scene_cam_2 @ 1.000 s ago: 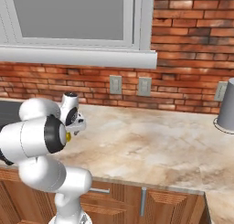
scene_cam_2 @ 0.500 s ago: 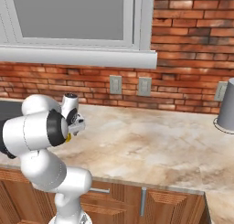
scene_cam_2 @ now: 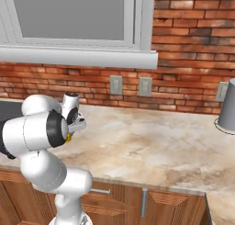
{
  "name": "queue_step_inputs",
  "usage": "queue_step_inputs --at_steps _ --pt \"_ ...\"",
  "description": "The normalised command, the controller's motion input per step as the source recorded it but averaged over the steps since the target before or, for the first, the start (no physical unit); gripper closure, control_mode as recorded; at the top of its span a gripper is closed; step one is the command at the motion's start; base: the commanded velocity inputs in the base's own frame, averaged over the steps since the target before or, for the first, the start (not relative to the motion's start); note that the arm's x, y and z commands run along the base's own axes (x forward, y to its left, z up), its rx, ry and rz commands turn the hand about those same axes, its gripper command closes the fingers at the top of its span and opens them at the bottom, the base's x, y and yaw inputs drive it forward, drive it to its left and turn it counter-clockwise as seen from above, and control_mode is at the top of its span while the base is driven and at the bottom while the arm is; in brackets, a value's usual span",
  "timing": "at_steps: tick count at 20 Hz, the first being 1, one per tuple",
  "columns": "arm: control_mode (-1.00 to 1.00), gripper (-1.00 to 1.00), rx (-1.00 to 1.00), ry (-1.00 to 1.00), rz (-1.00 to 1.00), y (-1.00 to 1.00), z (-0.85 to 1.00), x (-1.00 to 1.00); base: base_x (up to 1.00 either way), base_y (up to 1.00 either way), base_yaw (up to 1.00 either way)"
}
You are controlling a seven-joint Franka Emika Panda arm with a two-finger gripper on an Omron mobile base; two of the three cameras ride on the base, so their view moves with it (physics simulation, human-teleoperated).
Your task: Clear the mugs and bowl far away from the sink.
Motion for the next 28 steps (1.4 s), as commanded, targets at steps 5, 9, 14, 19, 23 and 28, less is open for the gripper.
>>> queue_step_inputs --at_steps 5,9,14,19,23,28 --pt "-1.00 1.00 0.00 -0.07 0.00 0.00 0.09 -0.31 0.00 0.00 0.00" --pt "-1.00 1.00 0.00 -0.23 0.00 0.00 0.57 -0.50 0.00 0.00 0.00" --pt "-1.00 1.00 0.00 -0.25 0.00 0.00 0.85 -0.44 0.00 0.00 0.00" --pt "-1.00 1.00 0.00 -0.33 0.00 0.00 0.89 -0.58 0.00 0.00 0.00" --pt "1.00 1.00 0.00 -0.10 -0.01 0.00 0.19 -0.16 -0.61 0.00 -0.03" --pt "1.00 1.00 0.00 0.00 0.00 0.00 0.00 0.00 -0.52 -0.03 0.64"
